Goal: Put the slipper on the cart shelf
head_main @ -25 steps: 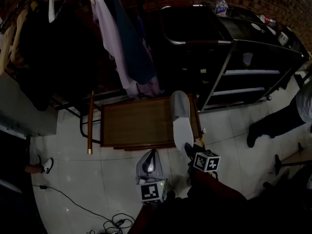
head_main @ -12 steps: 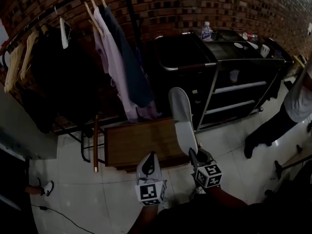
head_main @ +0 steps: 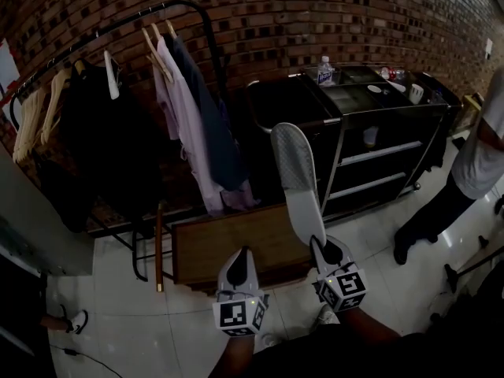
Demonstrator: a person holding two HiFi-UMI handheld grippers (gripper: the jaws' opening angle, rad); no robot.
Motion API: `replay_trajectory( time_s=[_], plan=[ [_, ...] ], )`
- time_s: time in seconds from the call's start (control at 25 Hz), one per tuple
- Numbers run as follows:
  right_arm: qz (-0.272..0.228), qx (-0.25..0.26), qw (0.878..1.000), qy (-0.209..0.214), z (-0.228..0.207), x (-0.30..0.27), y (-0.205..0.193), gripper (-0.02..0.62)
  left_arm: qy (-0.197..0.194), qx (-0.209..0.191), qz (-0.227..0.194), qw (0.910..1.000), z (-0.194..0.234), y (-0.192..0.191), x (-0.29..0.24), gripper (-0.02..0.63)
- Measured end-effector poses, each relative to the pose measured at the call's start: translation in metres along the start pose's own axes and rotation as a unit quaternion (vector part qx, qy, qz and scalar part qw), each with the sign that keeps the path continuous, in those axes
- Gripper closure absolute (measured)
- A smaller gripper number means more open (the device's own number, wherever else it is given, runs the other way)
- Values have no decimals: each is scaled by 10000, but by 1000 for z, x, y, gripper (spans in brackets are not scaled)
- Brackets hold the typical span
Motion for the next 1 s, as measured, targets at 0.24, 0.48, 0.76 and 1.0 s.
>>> replay_trajectory(
  time_s=[0.24,0.48,0.76,1.0],
  plan=[
    [-118,92,9998,-117,-3,7,8,554,-191,-41,25,9998,-11,2,3,591],
    [-158,168,9997,-75,3,10,13,554,-27,-176,-35,9998,-9,2,9,590],
    [-115,191,9997,-141,2,15,11,554,61,-199,-5,9998,-7,-1,14,589],
    [27,219,9995,-231,-25,23,1,554,-47,-160,-5,9999,-24,-15,2,589]
  ],
)
Point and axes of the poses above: the fingertips, and each gripper's own axes: x backward along the fingers, z to its left, y out of its top, the point moved 10 cm from there along x, backward along the fingers, and after that the axes turned 15 degrees about -z, right-handed, at the moved point
